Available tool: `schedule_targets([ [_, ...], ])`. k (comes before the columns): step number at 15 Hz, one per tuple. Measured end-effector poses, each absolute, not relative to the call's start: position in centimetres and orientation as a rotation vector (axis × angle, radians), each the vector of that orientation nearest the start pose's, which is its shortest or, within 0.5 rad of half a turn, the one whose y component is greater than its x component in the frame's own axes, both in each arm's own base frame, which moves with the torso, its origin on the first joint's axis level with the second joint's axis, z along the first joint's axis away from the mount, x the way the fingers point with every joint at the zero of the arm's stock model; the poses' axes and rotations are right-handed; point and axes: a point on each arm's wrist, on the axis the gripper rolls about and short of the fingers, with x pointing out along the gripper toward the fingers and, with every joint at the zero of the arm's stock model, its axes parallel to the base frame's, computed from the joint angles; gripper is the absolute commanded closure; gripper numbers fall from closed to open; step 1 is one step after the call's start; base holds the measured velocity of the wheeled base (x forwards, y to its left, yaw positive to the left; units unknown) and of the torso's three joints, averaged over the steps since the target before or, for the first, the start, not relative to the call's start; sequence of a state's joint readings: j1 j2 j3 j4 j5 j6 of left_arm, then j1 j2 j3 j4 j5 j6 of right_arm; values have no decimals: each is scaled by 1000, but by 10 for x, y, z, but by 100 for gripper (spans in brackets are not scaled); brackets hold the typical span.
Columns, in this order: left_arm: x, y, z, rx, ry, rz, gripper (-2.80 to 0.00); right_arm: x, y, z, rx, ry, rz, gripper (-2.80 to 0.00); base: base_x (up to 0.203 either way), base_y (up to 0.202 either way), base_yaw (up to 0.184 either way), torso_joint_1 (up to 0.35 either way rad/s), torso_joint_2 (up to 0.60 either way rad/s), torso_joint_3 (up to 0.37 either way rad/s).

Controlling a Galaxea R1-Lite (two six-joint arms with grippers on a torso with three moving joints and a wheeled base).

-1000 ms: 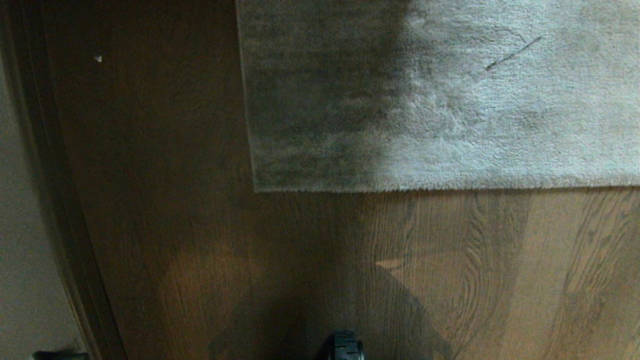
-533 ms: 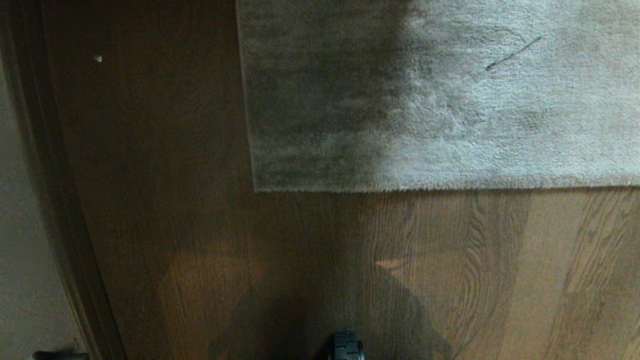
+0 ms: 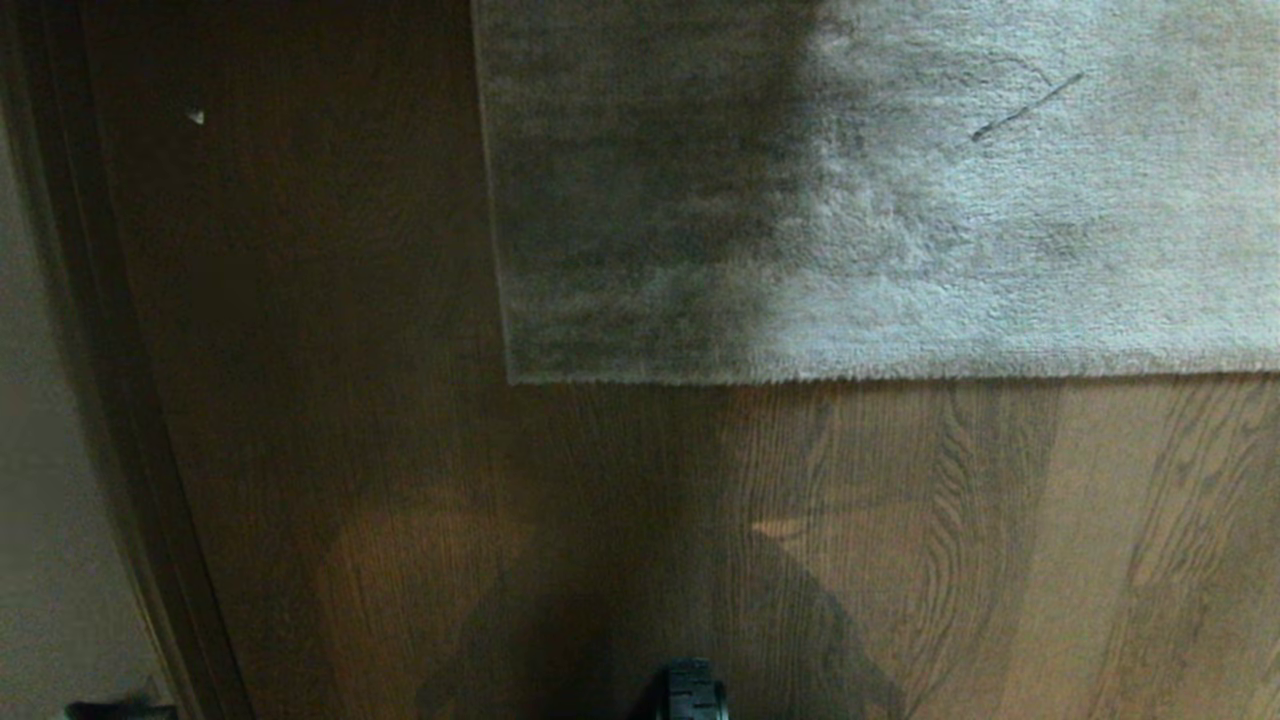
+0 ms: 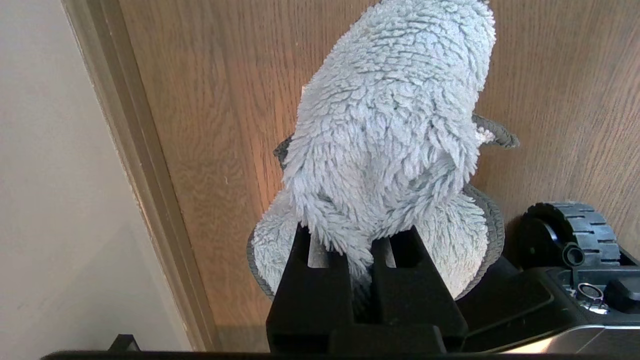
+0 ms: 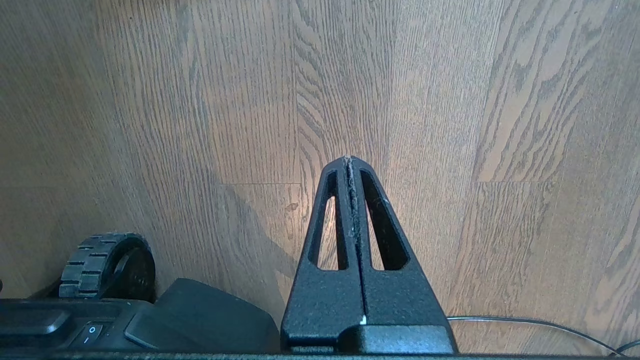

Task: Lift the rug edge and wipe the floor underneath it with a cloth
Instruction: Put down the rag

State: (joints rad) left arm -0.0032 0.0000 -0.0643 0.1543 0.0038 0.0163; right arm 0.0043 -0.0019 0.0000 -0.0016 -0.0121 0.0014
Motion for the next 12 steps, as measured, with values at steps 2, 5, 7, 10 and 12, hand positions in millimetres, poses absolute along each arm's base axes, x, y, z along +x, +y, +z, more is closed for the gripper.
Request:
schedule_targets([
  [2, -29, 0, 77, 16, 96, -3, 0, -23, 0, 76, 2, -3, -8, 0, 0, 0, 0, 0, 0, 0],
  [5, -29, 0, 77, 19, 107, -28, 0, -23, 0, 76, 2, -3, -8, 0, 0, 0, 0, 0, 0, 0],
  [7, -28, -1, 80, 28, 115, -34, 0, -23, 0, 76, 2, -3, -8, 0, 0, 0, 0, 0, 0, 0],
  [10, -15, -1, 96, 33, 138, -56, 0, -23, 0, 76, 2, -3, -8, 0, 0, 0, 0, 0, 0, 0],
  [12, -1, -1, 108, 36, 156, -72, 0, -23, 0, 76, 1, -3, -8, 0, 0, 0, 0, 0, 0, 0],
])
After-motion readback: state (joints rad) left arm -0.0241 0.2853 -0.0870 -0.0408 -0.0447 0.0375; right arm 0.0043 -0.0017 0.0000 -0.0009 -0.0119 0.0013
